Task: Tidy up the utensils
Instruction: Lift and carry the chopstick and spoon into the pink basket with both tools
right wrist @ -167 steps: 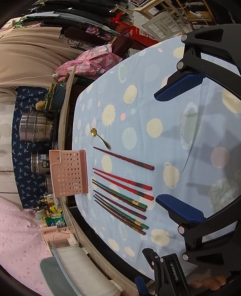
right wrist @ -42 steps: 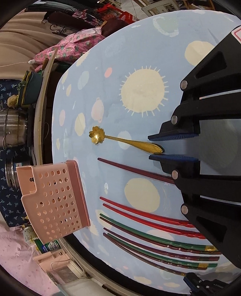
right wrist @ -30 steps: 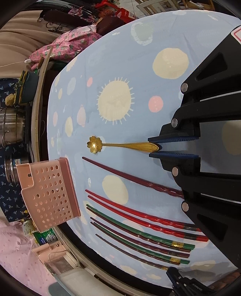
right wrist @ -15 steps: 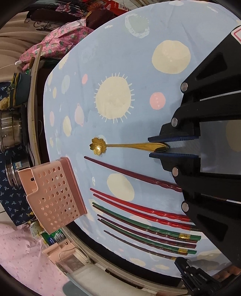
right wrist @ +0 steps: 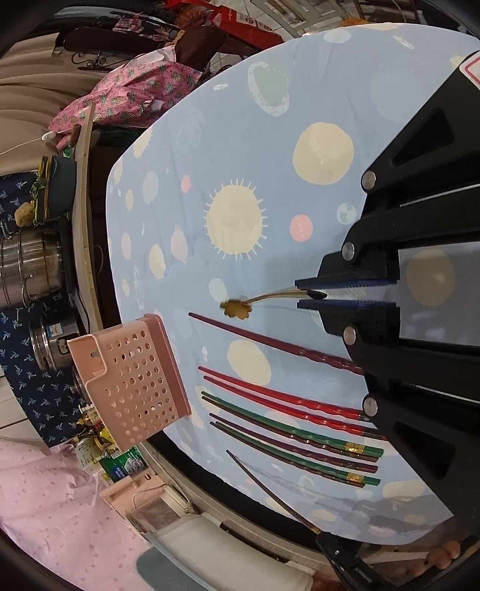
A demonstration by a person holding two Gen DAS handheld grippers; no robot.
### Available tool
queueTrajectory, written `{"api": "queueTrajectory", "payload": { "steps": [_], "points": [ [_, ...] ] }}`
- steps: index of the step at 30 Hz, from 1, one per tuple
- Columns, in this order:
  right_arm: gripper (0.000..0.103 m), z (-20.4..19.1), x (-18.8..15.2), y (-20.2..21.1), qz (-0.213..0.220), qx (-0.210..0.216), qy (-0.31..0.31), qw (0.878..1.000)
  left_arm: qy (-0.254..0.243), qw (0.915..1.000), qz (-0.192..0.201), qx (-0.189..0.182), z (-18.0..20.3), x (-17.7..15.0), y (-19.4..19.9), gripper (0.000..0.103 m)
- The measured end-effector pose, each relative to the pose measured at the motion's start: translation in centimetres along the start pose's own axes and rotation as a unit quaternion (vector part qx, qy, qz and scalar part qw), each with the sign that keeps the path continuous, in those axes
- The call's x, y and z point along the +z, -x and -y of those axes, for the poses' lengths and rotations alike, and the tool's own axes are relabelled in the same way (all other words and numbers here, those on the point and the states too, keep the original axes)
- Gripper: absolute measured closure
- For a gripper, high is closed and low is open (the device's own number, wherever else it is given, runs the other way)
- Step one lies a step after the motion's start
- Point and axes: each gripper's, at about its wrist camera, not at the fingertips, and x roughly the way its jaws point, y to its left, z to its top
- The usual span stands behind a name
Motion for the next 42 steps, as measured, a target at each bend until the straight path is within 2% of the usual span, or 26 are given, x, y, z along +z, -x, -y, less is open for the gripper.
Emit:
{"api": "queueTrajectory", "payload": {
  "steps": [7,14,18,24,31,37,42],
  "points": [
    [0.101,-0.3,0.2,1.6,0.019,-0.005,0.011,1.000,-0.008,0.9988,0.047,0.012,-0.1,2.5,2.5,0.096],
    [0.101,-0.4,0.2,2.7,0.032,0.000,0.012,0.999,-0.004,0.9977,0.066,0.018,-0.7,3.6,3.8,0.096],
    [0.101,-0.9,1.5,3.7,0.045,0.005,0.014,0.999,-0.008,0.9965,0.080,0.020,-0.6,5.2,4.3,0.096],
    [0.101,-2.2,5.4,5.4,0.090,0.008,0.034,0.995,-0.026,0.9916,0.125,0.023,0.2,9.6,5.3,0.096],
    [0.101,-4.1,11.0,5.6,0.135,0.013,0.059,0.989,-0.043,0.9804,0.191,0.019,1.7,16.4,6.7,0.096],
    [0.101,-6.2,17.1,4.8,0.171,0.022,0.072,0.982,-0.033,0.9648,0.261,0.000,3.2,23.3,8.6,0.096],
    [0.101,-7.1,21.4,2.1,0.167,0.033,0.069,0.983,-0.027,0.9527,0.302,-0.021,4.9,28.2,8.7,0.096]
  ]
}}
